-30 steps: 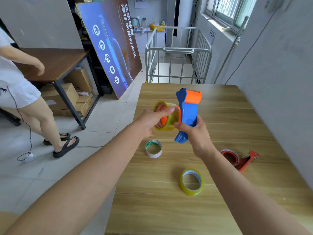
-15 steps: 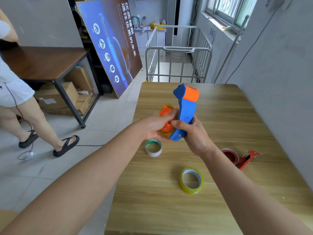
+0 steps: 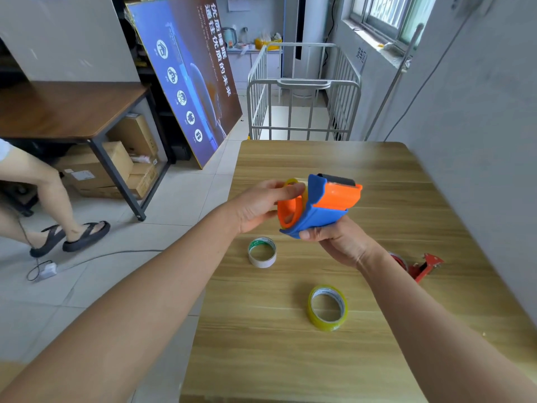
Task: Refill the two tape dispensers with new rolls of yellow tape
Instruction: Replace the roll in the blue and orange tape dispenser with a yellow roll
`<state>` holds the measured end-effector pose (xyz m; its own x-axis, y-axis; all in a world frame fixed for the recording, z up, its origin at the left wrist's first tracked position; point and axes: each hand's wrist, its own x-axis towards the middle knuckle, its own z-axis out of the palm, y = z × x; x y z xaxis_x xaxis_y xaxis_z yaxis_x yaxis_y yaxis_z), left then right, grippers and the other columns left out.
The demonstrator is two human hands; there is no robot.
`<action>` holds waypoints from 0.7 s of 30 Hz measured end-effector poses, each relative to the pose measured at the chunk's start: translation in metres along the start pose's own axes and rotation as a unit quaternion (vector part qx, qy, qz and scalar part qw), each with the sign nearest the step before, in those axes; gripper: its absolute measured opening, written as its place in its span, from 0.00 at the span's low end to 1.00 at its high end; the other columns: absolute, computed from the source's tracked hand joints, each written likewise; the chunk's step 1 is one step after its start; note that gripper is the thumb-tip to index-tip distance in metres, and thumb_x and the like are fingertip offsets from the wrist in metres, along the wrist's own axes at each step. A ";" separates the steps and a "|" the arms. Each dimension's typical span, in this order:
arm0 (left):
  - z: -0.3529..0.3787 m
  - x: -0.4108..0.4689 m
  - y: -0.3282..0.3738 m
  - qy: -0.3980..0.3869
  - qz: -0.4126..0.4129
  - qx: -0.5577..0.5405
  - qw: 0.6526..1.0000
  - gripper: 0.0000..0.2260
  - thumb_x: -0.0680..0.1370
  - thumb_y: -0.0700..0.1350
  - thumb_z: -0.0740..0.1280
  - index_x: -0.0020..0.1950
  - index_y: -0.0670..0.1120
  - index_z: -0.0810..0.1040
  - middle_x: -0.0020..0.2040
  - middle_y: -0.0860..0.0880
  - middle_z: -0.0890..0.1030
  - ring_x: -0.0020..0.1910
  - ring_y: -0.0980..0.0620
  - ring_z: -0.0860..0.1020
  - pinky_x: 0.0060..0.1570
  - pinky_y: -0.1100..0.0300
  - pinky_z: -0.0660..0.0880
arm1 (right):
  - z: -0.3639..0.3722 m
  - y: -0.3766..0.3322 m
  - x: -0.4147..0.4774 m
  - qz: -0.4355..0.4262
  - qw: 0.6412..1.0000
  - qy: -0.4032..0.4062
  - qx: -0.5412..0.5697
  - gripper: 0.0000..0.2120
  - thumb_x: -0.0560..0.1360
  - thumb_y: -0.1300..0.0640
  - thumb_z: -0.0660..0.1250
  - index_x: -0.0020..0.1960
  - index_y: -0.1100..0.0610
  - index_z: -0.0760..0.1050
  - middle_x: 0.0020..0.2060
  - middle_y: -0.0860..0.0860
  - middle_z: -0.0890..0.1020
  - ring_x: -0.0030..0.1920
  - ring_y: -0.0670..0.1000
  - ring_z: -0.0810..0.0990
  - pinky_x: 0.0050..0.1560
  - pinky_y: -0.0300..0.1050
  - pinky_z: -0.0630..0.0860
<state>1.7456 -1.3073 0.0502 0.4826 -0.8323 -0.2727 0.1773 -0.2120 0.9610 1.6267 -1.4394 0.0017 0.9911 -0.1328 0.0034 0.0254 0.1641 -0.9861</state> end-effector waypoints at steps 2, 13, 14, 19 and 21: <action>-0.001 0.000 0.003 0.009 0.004 0.020 1.000 0.14 0.70 0.49 0.71 0.53 0.47 0.77 0.43 0.54 0.80 0.47 0.55 0.76 0.53 0.59 0.70 | -0.001 -0.003 -0.001 0.007 1.000 0.005 -0.027 0.19 0.61 0.69 0.72 0.50 0.59 0.80 0.44 0.52 0.85 0.48 0.52 0.83 0.52 0.46 0.79; -0.009 -0.010 0.012 -0.001 0.000 0.087 0.996 0.24 0.63 0.47 0.74 0.59 0.57 0.76 0.62 0.52 0.76 0.64 0.53 0.71 0.73 0.48 0.60 | 0.004 -0.012 -0.006 0.030 0.991 0.009 -0.128 0.19 0.63 0.76 0.70 0.47 0.57 0.79 0.38 0.46 0.84 0.39 0.39 0.82 0.39 0.34 0.77; -0.009 -0.011 0.013 -0.003 0.000 0.093 0.996 0.25 0.61 0.47 0.75 0.57 0.58 0.77 0.63 0.52 0.77 0.66 0.52 0.71 0.73 0.48 0.60 | 0.005 -0.012 -0.006 0.032 0.991 0.009 -0.133 0.19 0.62 0.75 0.71 0.48 0.58 0.79 0.40 0.49 0.83 0.40 0.41 0.82 0.39 0.34 0.77; -0.009 -0.010 0.014 0.004 0.003 0.110 0.994 0.25 0.59 0.47 0.75 0.56 0.57 0.78 0.60 0.53 0.79 0.65 0.52 0.72 0.72 0.47 0.60 | 0.003 -0.009 -0.005 0.048 0.986 0.032 -0.156 0.22 0.58 0.68 0.71 0.53 0.66 0.79 0.45 0.59 0.82 0.46 0.51 0.79 0.41 0.38 0.78; -0.009 -0.011 0.018 0.019 -0.003 0.112 0.993 0.22 0.63 0.49 0.74 0.56 0.54 0.78 0.57 0.52 0.79 0.61 0.52 0.74 0.71 0.46 0.61 | 0.004 -0.010 -0.004 0.052 0.984 0.028 -0.167 0.22 0.60 0.69 0.72 0.54 0.69 0.78 0.48 0.66 0.82 0.47 0.54 0.79 0.43 0.41 0.78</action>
<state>1.7510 -1.2971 0.0702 0.5143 -0.8121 -0.2756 -0.0137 -0.3291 0.9442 1.6231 -1.4366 0.0124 0.9771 -0.1873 -0.1007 -0.1298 -0.1504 -0.9801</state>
